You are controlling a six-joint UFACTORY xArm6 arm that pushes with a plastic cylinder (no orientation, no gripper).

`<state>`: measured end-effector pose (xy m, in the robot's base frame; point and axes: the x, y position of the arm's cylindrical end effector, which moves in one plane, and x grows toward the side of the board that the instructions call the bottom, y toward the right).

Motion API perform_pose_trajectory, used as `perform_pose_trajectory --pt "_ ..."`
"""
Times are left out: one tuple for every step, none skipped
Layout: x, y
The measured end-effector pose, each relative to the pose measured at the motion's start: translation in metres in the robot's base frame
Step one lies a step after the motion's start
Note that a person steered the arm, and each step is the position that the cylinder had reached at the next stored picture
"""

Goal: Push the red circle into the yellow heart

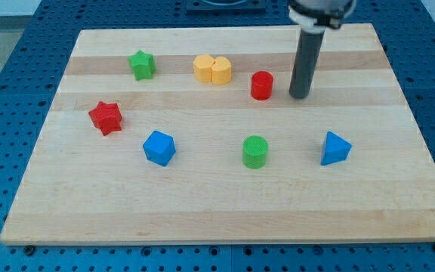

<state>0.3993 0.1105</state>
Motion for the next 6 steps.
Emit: perform_pose_trajectory --pt "0.005 -0.026" --pt "-0.028 -0.021" --pt "-0.044 -0.039" --pt "-0.045 -0.075" --pt "-0.082 -0.058" --pt "-0.104 -0.057"
